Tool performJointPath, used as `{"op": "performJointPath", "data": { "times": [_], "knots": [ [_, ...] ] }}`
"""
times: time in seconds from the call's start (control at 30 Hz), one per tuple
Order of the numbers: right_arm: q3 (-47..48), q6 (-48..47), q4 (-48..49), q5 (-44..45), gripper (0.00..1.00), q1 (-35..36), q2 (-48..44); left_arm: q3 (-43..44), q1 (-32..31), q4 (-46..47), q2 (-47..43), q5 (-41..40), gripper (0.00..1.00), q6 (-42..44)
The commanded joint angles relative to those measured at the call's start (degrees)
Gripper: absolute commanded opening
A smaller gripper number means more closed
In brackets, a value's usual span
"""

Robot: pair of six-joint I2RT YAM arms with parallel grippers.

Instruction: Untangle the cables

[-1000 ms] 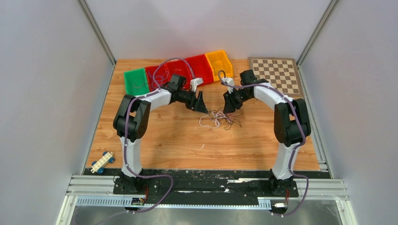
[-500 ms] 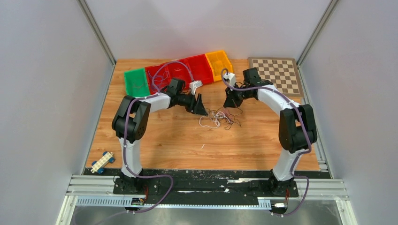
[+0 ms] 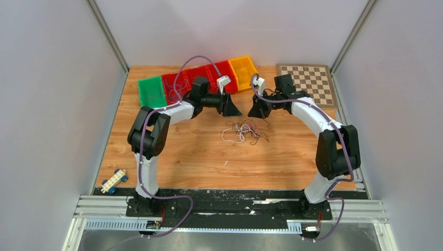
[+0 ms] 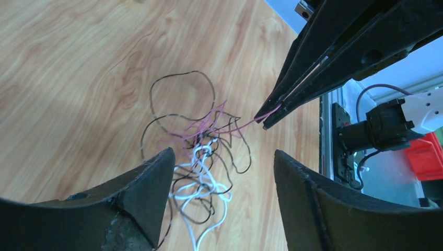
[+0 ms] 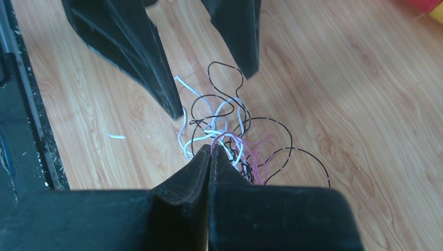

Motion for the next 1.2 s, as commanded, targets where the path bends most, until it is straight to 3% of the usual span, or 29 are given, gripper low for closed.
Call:
{"op": "performJointPath", "data": {
  "times": [0.0,0.1,0.27,0.4,0.43,0.6,0.73,0.77,0.9,0.97,1.0,1.07,1.17],
  "knots": [
    [1.62,2.59,2.0,-3.97,0.0,-0.06,-4.34,-1.15,-3.15,12.89,0.81,1.13,0.79,-3.84],
    [2.26,2.73,1.95,-3.92,0.0,-0.08,-4.44,-2.35,-3.68,19.25,1.88,-1.0,0.8,-5.13],
    [2.57,3.04,1.94,-4.22,0.0,-0.07,-5.12,0.26,-4.23,21.77,4.84,-3.89,0.73,-4.72],
    [3.33,3.16,1.89,-3.41,0.0,-0.15,-5.59,2.52,-5.17,24.9,7.96,-3.68,0.53,-6.4],
    [3.8,3.28,1.83,-3.23,0.0,-0.3,-5.67,2.46,-5.23,26.96,8.07,-3.25,0.44,-7.18],
    [4.45,4.31,1.77,-4.06,0.0,-1.24,-6.07,0.59,-5.32,31.62,7.13,-4.08,0.25,-9.23],
    [3.8,4.37,1.66,-4.27,0.0,-1.32,-6.5,0.76,-5.25,34.23,6.8,-4.75,0.01,-11.77],
    [3.69,4.55,1.69,-4.07,0.0,-1.39,-6.6,0.68,-5.2,34.62,6.57,-5.06,0.0,-12.76],
    [3.65,5.75,1.68,-4.44,0.0,-3.02,-6.37,-0.86,-4.96,36.87,4.38,-3.66,0.0,-15.48],
    [3.78,5.89,1.7,-4.78,0.0,-3.09,-6.39,-1.39,-5.09,37.01,4.03,-2.69,0.21,-15.53],
    [3.95,6.01,1.78,-5.32,0.0,-3.14,-6.42,-1.53,-5.14,36.91,4.27,-2.87,0.4,-15.52],
    [4.45,6.6,1.79,-6.08,0.0,-3.12,-6.36,-1.45,-5.22,36.46,4.96,-4.25,0.53,-15.38],
    [5.02,7.03,1.77,-6.33,0.0,-3.07,-6.59,-0.24,-5.4,36.3,6.98,-5.2,0.61,-15.76]
  ]
}}
